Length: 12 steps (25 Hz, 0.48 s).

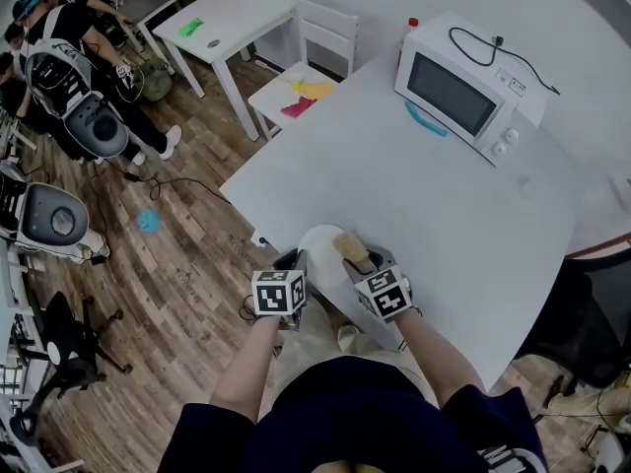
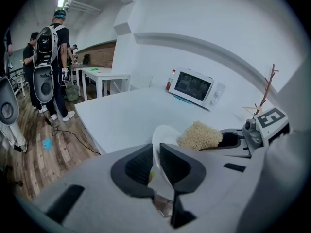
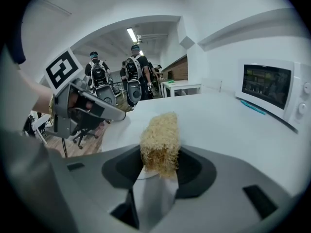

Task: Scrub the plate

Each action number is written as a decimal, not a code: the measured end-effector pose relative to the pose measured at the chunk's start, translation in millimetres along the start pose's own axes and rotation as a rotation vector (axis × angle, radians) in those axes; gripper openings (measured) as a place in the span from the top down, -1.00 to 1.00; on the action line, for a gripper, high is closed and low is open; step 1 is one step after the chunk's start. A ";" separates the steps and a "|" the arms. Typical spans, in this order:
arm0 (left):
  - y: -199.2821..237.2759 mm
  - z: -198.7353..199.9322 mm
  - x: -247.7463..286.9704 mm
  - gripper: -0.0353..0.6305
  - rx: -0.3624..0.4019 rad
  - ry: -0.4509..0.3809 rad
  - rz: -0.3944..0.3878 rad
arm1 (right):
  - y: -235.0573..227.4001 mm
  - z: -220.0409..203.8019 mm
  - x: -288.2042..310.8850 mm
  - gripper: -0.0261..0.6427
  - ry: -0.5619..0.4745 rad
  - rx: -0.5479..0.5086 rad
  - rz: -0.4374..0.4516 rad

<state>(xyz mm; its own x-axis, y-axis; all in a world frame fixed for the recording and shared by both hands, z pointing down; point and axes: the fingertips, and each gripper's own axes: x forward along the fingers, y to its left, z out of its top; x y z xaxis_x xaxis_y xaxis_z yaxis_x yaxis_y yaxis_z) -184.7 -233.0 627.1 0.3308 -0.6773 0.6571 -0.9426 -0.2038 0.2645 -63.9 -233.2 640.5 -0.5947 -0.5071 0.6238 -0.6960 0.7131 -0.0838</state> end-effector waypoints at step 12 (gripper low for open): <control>5.9 -8.3 3.3 0.74 -0.023 0.011 0.035 | 41.3 -39.1 -25.7 0.39 0.043 0.036 0.068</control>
<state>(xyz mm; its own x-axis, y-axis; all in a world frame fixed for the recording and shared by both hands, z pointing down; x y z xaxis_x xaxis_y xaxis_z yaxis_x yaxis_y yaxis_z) -188.8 -230.6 636.6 0.2983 -0.6761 0.6737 -0.9524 -0.1638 0.2573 -61.7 -171.9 651.4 -0.6237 -0.4361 0.6487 -0.6689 0.7272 -0.1543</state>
